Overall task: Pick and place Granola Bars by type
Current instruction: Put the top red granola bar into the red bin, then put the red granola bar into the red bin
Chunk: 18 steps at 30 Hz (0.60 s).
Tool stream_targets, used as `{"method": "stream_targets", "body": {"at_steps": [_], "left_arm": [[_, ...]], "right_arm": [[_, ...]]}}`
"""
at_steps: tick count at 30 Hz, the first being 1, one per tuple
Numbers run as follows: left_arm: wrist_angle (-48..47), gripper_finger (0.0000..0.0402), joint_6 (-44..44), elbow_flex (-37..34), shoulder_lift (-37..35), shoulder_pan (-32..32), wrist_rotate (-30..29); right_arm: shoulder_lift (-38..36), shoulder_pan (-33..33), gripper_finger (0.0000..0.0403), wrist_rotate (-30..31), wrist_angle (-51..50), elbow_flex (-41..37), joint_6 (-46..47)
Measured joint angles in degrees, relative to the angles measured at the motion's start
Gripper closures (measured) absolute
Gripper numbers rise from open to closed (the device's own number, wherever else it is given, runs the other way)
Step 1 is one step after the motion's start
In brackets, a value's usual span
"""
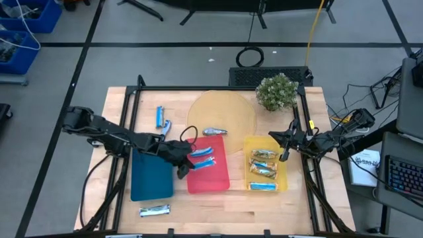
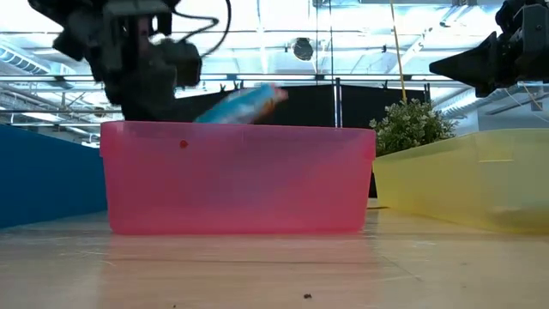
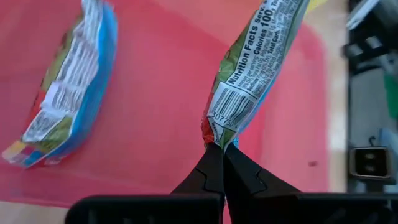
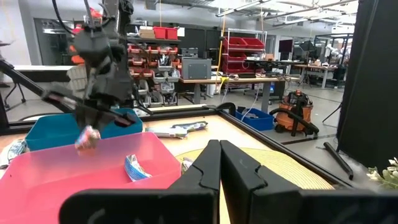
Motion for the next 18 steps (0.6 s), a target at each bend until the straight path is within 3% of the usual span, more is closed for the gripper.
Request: {"method": "stream_targets", "body": {"at_steps": [7, 18], "left_arm": [[0.6, 0.0360, 6.8, 0.0, 2.2, 2.3, 3.1], [12.2, 0.0269, 15.7, 0.0, 1.0, 3.2, 4.2]], "right_arm": [[0.0, 0.0, 0.0403, 0.0, 0.0, 0.0, 0.0], [0.0, 0.0, 0.0403, 0.0, -0.1, 0.0, 0.0]]}}
